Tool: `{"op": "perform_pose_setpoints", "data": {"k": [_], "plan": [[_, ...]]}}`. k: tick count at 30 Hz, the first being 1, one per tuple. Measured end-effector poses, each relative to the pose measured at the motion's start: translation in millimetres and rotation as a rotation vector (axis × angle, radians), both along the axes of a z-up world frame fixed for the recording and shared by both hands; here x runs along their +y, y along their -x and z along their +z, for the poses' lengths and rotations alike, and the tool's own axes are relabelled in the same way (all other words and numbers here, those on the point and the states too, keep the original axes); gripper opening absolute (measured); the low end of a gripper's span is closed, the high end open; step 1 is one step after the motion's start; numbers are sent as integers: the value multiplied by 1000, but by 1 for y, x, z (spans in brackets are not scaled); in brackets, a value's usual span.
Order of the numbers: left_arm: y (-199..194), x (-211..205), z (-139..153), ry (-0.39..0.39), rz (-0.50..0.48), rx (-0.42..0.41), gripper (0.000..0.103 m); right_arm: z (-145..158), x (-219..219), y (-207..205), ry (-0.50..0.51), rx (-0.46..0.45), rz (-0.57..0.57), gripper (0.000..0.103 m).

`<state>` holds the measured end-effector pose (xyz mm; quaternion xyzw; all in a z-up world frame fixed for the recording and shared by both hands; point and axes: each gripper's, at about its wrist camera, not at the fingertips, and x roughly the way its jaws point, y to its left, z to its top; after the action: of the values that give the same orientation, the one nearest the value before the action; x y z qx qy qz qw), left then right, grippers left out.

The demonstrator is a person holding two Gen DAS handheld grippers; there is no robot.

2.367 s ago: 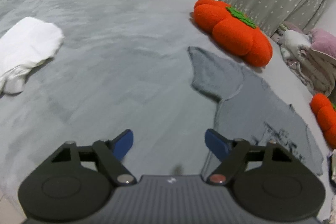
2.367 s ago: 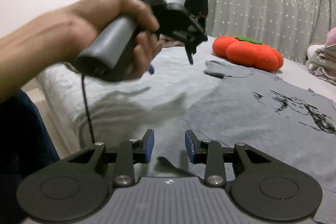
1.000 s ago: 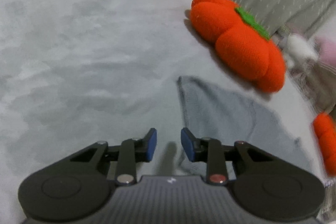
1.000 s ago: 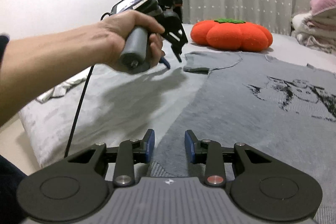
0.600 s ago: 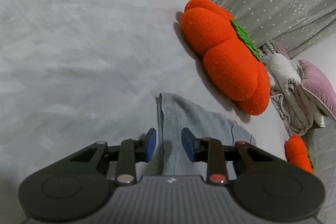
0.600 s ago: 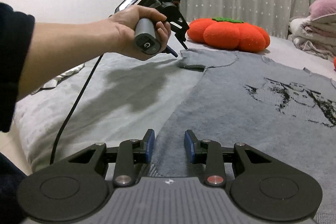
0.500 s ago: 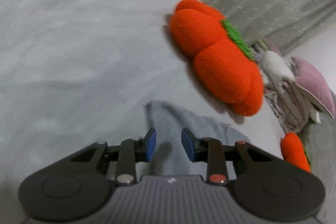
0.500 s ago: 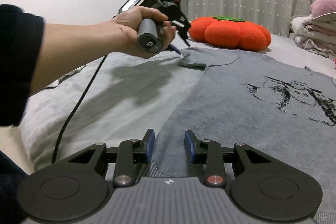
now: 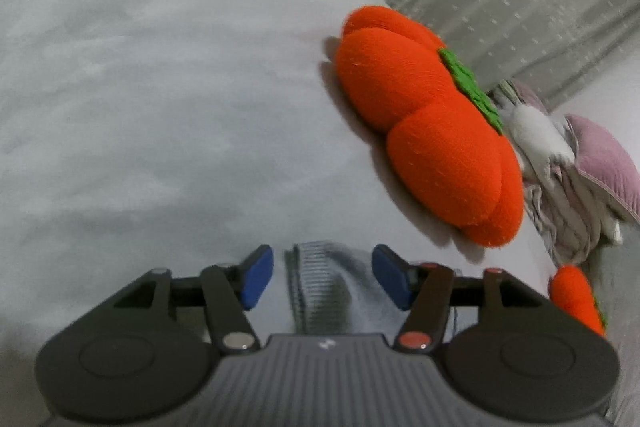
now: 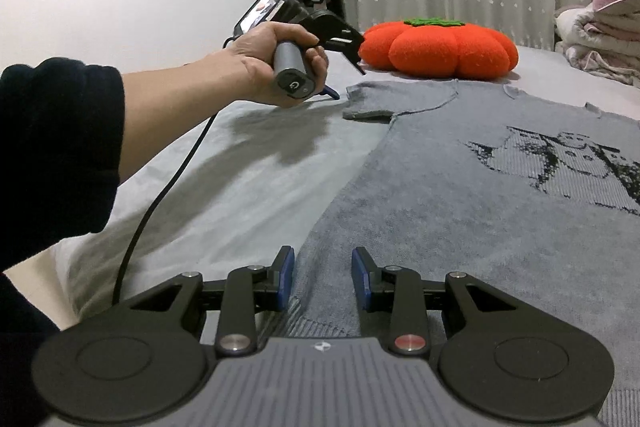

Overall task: Fold clothes
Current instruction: 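Lower the left tool onto the sweater shoulder edge and close it, then close the right tool on the sweater hem while the left tool holds the shoulder edge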

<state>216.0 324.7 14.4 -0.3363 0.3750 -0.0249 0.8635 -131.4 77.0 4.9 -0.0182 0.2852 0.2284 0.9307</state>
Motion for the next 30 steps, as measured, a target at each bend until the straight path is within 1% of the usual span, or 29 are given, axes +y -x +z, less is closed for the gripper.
{"op": "perform_pose_setpoints", "data": {"k": [3, 6, 8, 9, 11, 13, 15, 18, 20, 24, 30], "plan": [[-4, -10, -2, -58, -14, -24, 61, 0, -2, 1, -6, -1, 2, 31], [-4, -20, -2, -117, -36, -45, 53, 0, -2, 1, -10, 2, 0, 31], [-2, -20, -2, -155, -38, -41, 35, -1, -1, 0, -9, 1, 2, 31], [-1, -19, -2, -171, -38, -38, 30, -1, -1, 0, -8, 0, 6, 31], [1, -12, -3, -163, -23, -25, 15, 1, -2, -5, -8, 3, 7, 31], [0, -5, -5, -144, -12, -14, 8, 3, -4, -12, -10, 6, 2, 31], [1, -2, -5, -136, -12, -14, 7, 7, -5, -20, -6, 4, -4, 31], [1, -4, -4, -156, -22, -23, 6, 13, -6, -35, 7, -4, -14, 31], [0, -5, -3, -155, -28, -27, 6, 18, -4, -47, 29, -8, -13, 31], [1, -2, -2, -141, -36, -37, 5, 33, 3, -78, 111, -32, -2, 31], [1, 4, 2, -112, -40, -50, 5, 25, 40, -131, 312, -59, 85, 31]]}}
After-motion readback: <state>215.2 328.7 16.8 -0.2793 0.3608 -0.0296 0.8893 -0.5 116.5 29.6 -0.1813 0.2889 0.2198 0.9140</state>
